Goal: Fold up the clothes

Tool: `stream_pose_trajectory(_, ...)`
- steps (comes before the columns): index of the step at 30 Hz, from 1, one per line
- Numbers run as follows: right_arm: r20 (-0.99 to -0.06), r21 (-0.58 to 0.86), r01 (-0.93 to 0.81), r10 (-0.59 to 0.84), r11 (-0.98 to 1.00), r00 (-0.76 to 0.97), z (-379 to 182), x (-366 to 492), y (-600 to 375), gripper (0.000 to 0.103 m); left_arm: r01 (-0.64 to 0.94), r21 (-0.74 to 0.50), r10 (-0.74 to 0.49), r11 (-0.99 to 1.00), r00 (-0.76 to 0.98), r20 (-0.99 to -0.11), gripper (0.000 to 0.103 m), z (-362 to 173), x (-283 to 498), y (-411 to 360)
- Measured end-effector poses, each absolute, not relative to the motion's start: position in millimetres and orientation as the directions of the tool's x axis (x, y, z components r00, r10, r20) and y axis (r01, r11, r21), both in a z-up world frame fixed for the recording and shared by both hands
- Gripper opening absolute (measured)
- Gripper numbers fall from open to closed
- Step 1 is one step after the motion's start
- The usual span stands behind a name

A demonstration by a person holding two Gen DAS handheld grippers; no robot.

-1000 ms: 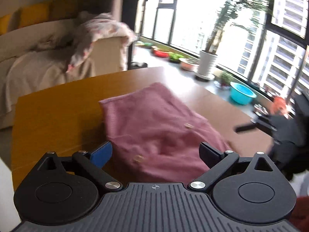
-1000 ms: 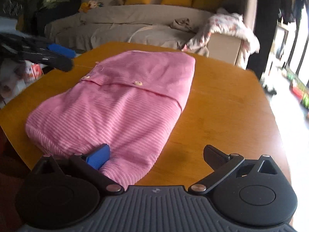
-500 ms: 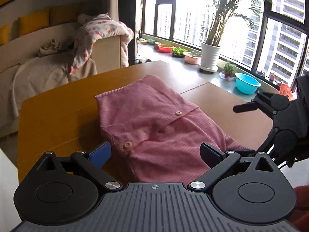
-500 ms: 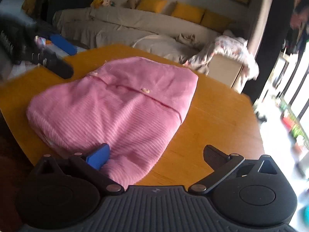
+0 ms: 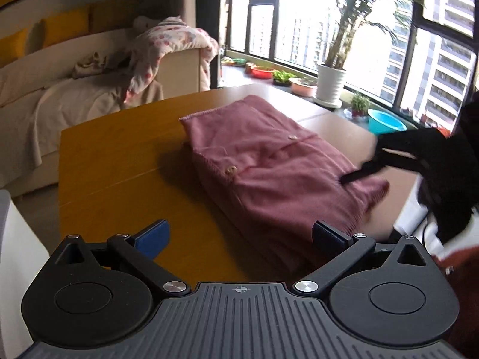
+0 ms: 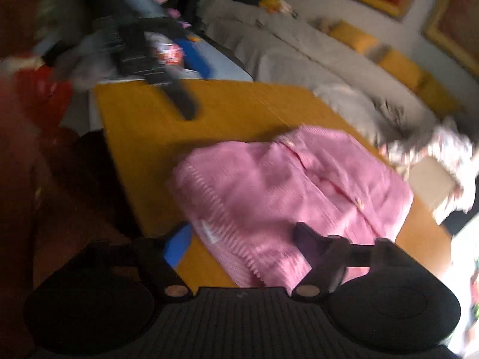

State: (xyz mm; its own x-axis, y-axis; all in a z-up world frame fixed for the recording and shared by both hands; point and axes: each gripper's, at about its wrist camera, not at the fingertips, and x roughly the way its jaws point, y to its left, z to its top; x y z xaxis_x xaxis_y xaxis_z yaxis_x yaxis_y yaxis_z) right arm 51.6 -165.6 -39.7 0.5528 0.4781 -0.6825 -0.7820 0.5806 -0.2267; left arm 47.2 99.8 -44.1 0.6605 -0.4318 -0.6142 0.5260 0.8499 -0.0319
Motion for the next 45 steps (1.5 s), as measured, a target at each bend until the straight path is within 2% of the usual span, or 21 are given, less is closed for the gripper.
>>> stream_pose_trajectory(4, -0.701, 0.191, -0.633, 0.556, 0.750, 0.447, -34, 103, -198, 0.065, 0.594, 0.046, -0.442, 0.803, 0.645, -0.624, 0.103, -49, 38, 82)
stream_pose_trajectory(10, -0.674, 0.397, -0.526, 0.628, 0.752, 0.390, -38, 123, -217, 0.065, 0.685, 0.164, -0.440, 0.710, 0.613, -0.656, 0.103, -68, 46, 45)
stream_pose_trajectory(12, -0.671, 0.407, -0.523, 0.634, 0.749, 0.385, -37, 122, -219, 0.065, 0.692, 0.223, -0.418, 0.686, 0.627, -0.657, 0.103, -77, 53, 31)
stream_pose_trajectory(15, -0.681, 0.319, -0.580, 0.607, 0.750, 0.410, -33, 111, -213, 0.068, 0.661, 0.327, -0.367, 0.675, 0.686, -0.629, 0.103, -86, 65, 13)
stream_pose_trajectory(16, -0.681, 0.269, -0.611, 0.596, 0.745, 0.426, -30, 104, -210, 0.074, 0.651, 0.329, -0.364, 0.684, 0.696, -0.619, 0.103, -86, 70, 11)
stream_pose_trajectory(17, -0.674, 0.205, -0.646, 0.585, 0.735, 0.452, -26, 94, -208, 0.082, 0.644, 0.297, -0.374, 0.705, 0.693, -0.616, 0.103, -83, 75, 11)
stream_pose_trajectory(22, -0.592, -0.262, -0.718, 0.480, 0.644, 0.647, -31, 39, -192, 0.096, 0.613, 0.010, -0.473, 0.790, 0.620, -0.626, 0.103, -67, 103, 26)
stream_pose_trajectory(23, -0.579, -0.350, -0.702, 0.446, 0.620, 0.682, -37, 33, -187, 0.096, 0.605, -0.052, -0.497, 0.794, 0.598, -0.629, 0.103, -66, 109, 29)
stream_pose_trajectory(25, -0.555, -0.432, -0.672, 0.410, 0.601, 0.724, -47, 30, -177, 0.095, 0.581, -0.176, -0.545, 0.794, 0.554, -0.629, 0.103, -66, 119, 34)
stream_pose_trajectory(27, -0.533, -0.492, -0.644, 0.382, 0.586, 0.755, -57, 32, -168, 0.082, 0.557, -0.278, -0.589, 0.783, 0.521, -0.618, 0.103, -66, 127, 37)
stream_pose_trajectory(29, -0.527, -0.522, -0.619, 0.348, 0.587, 0.775, -62, 44, -162, 0.043, 0.556, -0.336, -0.625, 0.760, 0.486, -0.611, 0.103, -68, 130, 39)
stream_pose_trajectory(30, -0.544, -0.495, -0.625, 0.345, 0.603, 0.765, -61, 52, -164, 0.034, 0.576, -0.345, -0.643, 0.741, 0.459, -0.613, 0.103, -69, 128, 40)
stream_pose_trajectory(32, -0.589, -0.412, -0.649, 0.357, 0.639, 0.725, -52, 67, -172, 0.029, 0.626, -0.350, -0.677, 0.697, 0.415, -0.607, 0.103, -66, 120, 47)
stream_pose_trajectory(34, -0.608, -0.390, -0.659, 0.358, 0.643, 0.709, -41, 73, -179, 0.027, 0.633, -0.347, -0.684, 0.692, 0.421, -0.596, 0.103, -61, 118, 60)
stream_pose_trajectory(41, -0.682, -0.526, -0.733, 0.302, 0.430, 0.666, -22, 60, -173, 0.026, 0.549, -0.259, -0.586, 0.795, 0.583, -0.563, 0.102, -41, 164, 78)
stream_pose_trajectory(42, -0.690, -0.544, -0.742, 0.294, 0.390, 0.661, -19, 57, -171, 0.026, 0.560, -0.240, -0.584, 0.793, 0.587, -0.560, 0.098, -41, 173, 73)
stream_pose_trajectory(45, -0.715, -0.596, -0.761, 0.262, 0.257, 0.649, -2, 61, -166, 0.026, 0.568, -0.240, -0.586, 0.787, 0.568, -0.578, 0.078, -51, 203, 61)
